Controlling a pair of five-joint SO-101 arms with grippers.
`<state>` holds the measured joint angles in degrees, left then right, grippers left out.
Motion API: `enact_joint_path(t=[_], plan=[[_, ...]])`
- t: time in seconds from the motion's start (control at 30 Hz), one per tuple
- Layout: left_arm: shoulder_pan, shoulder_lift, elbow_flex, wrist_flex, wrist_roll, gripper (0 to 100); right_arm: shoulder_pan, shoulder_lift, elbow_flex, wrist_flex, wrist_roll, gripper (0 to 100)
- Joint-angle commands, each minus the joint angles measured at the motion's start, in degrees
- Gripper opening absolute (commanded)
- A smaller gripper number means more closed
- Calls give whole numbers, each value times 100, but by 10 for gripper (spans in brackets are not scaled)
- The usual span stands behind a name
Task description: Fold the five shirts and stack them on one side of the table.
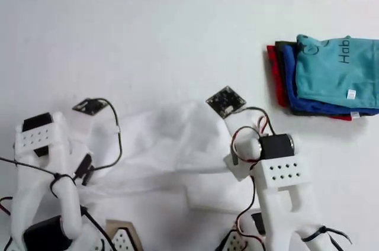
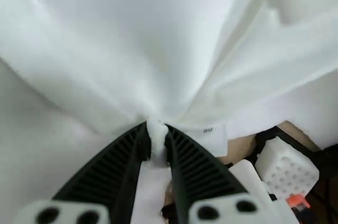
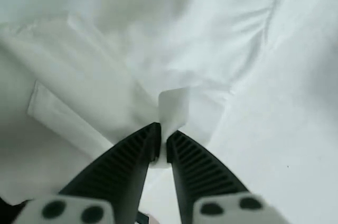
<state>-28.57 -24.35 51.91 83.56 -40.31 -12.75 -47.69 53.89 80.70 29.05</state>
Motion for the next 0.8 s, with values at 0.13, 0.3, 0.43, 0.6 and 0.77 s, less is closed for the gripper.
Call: enact_joint_path(t=[0.13, 0.3, 0.43, 0.6, 0.77], plan=[[-53, -158, 13, -79, -44, 25, 189, -171, 18, 40, 492, 19], [-44, -158, 13, -79, -44, 26, 980, -171, 26, 48, 1169, 19], [62, -158, 13, -70, -158, 28, 1244, -136, 35, 48, 1345, 19], [220, -149, 13, -18, -352, 115, 1226, -136, 35, 48, 1345, 19], [176, -193, -57, 132, -396, 216, 1226, -136, 26, 75, 1345, 44]])
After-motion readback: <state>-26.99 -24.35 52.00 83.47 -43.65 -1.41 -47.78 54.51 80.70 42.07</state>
